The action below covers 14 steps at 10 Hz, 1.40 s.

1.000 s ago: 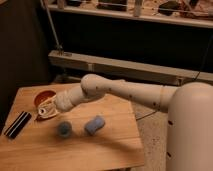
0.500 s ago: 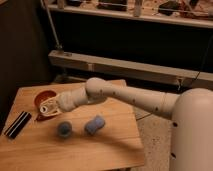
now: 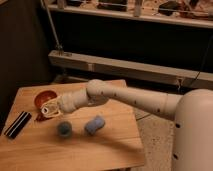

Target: Stand the bottle upright

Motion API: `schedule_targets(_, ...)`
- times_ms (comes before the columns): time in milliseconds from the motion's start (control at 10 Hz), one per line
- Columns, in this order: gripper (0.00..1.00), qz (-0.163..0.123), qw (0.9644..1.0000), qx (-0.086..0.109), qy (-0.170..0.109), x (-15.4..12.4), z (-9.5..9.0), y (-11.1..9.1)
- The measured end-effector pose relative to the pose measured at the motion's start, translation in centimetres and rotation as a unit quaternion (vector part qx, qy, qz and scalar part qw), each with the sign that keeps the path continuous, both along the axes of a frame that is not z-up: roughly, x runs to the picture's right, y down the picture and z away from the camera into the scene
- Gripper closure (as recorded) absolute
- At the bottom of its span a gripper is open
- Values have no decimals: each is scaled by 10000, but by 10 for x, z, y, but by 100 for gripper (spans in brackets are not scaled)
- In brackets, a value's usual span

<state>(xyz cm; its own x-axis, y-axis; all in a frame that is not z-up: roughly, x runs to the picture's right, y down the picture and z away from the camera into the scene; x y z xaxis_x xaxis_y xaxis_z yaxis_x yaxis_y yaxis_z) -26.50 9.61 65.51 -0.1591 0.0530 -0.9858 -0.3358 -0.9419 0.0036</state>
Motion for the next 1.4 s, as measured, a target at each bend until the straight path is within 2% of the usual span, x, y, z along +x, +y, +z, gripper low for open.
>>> schedule_targets(200, 92, -131, 9999, -30, 103, 3, -6, 3)
schedule_targets(500, 92, -317, 9995, 29, 88, 2, -13, 4)
schedule_targets(1000, 92, -332, 9994, 28, 87, 2, -13, 5)
schedule_targets(1100, 92, -339, 9994, 86, 75, 3, -14, 7)
schedule_targets(1200, 92, -347, 9993, 169, 1, 5, -15, 13)
schedule_targets(1400, 92, -295, 9993, 111, -192, 4, -21, 27)
